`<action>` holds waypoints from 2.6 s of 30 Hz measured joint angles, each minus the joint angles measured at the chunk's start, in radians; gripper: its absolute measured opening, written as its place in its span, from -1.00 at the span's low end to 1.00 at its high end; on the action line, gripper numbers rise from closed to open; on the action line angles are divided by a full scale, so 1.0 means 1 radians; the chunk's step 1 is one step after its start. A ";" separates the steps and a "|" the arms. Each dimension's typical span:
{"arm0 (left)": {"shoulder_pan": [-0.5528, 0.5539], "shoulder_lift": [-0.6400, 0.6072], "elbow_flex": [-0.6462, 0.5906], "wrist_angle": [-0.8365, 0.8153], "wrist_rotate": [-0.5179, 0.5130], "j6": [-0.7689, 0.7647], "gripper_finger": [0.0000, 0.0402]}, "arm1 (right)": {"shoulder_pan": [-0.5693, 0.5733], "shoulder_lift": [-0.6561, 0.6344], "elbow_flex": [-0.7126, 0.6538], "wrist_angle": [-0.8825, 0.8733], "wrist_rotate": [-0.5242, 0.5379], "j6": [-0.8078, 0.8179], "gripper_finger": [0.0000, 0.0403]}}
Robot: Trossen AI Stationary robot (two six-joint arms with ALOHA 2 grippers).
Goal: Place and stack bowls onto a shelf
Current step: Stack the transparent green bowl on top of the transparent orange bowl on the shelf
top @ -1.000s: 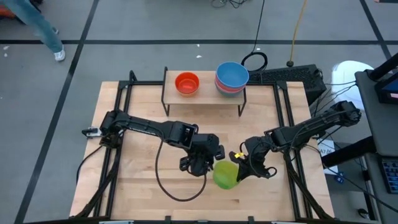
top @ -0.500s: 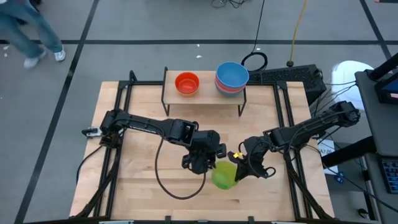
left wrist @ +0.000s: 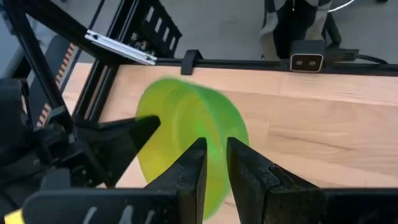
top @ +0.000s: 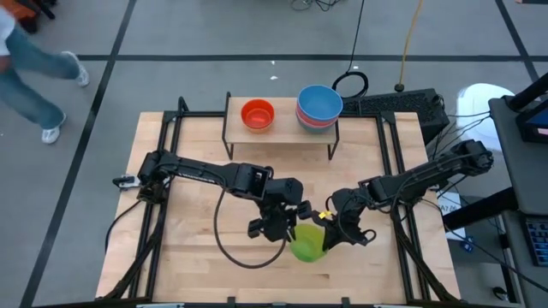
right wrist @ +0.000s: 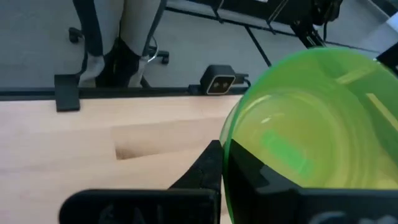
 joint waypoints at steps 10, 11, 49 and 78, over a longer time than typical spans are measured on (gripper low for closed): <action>0.019 0.000 0.000 -0.104 -0.079 -0.021 -0.67 | -0.003 -0.010 0.000 -0.089 0.001 0.089 -1.00; 0.018 0.000 0.000 -0.126 -0.085 -0.012 -0.67 | -0.004 -0.013 0.000 -0.116 0.004 0.107 -1.00; 0.121 0.000 0.000 -0.063 0.022 -0.299 -0.67 | -0.077 -0.108 0.000 -0.095 -0.056 0.093 -1.00; 0.183 0.000 0.000 -0.160 0.142 -0.254 -0.67 | -0.078 -0.127 0.000 -0.046 -0.208 0.212 -1.00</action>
